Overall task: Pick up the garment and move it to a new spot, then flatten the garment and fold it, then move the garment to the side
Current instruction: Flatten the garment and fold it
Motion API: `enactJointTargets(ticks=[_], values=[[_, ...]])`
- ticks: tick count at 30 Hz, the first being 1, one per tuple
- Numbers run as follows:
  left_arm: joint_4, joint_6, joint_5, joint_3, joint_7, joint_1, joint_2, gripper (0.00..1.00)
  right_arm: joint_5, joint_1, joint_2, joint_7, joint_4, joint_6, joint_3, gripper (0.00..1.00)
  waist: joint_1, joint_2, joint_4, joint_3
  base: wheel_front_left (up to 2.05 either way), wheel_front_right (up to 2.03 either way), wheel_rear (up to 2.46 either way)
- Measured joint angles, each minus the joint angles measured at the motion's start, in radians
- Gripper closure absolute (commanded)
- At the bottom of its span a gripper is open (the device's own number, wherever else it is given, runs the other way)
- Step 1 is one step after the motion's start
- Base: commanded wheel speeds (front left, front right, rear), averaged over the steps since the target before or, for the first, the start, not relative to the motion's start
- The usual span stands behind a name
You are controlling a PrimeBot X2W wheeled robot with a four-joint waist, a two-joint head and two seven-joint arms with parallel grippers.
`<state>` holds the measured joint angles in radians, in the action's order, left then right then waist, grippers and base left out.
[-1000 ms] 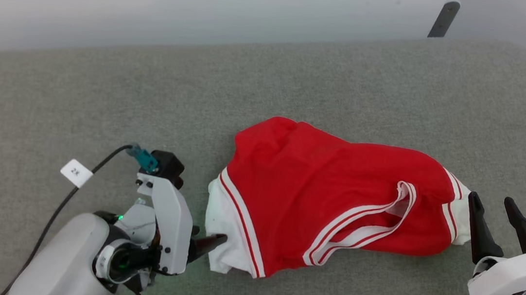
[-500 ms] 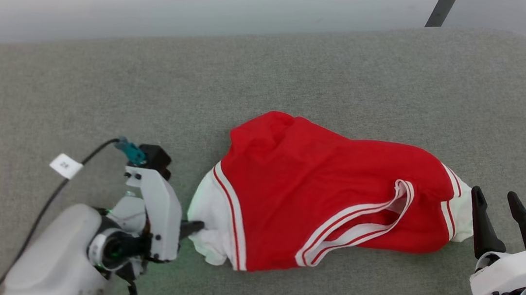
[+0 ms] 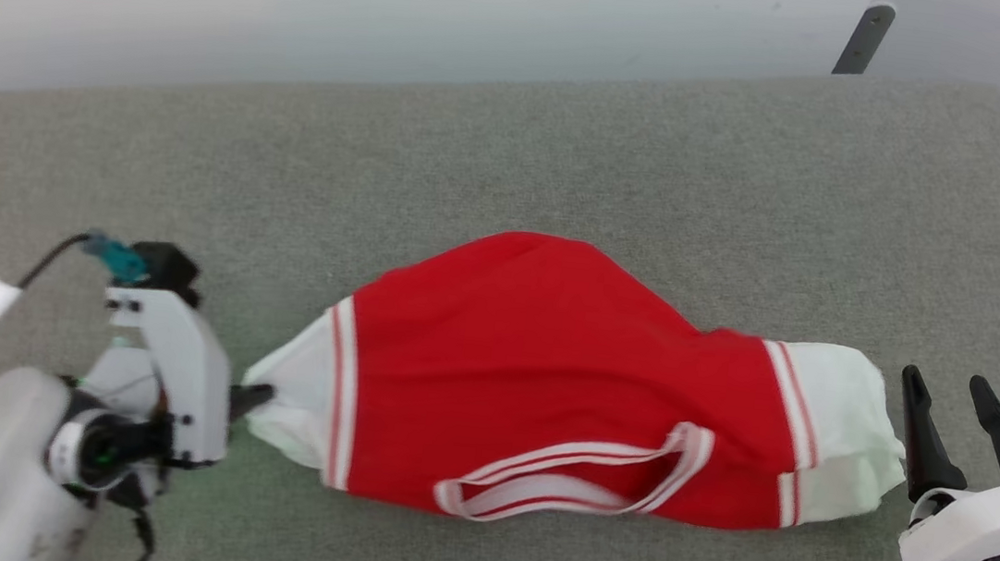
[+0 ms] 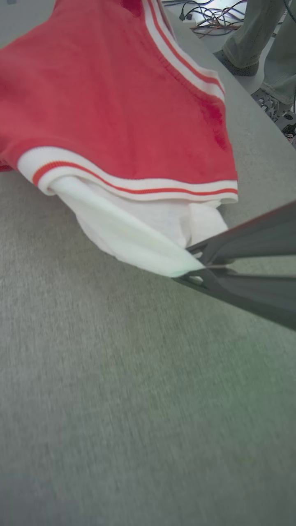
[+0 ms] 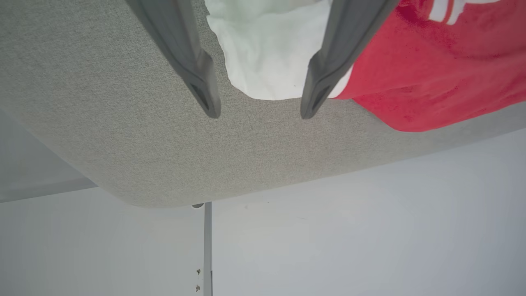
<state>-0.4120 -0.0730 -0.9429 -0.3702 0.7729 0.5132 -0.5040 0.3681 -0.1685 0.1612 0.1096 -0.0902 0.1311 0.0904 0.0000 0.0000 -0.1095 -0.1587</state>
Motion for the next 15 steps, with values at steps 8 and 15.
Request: enactJointTargets(ticks=[8,15], values=[[0.009,0.037,-0.028,0.074,-0.001,-0.069,-0.104,1.00,0.003,0.014,0.014,-0.001,-0.008,0.000,-0.007,0.00,0.0000,0.0000,0.020,0.020,0.00,0.00,0.00],[0.011,0.058,-0.034,0.110,-0.018,-0.114,-0.156,1.00,0.007,0.018,0.021,-0.001,-0.011,0.000,-0.015,0.00,0.0000,0.0000,0.034,0.029,0.00,0.00,0.00]])
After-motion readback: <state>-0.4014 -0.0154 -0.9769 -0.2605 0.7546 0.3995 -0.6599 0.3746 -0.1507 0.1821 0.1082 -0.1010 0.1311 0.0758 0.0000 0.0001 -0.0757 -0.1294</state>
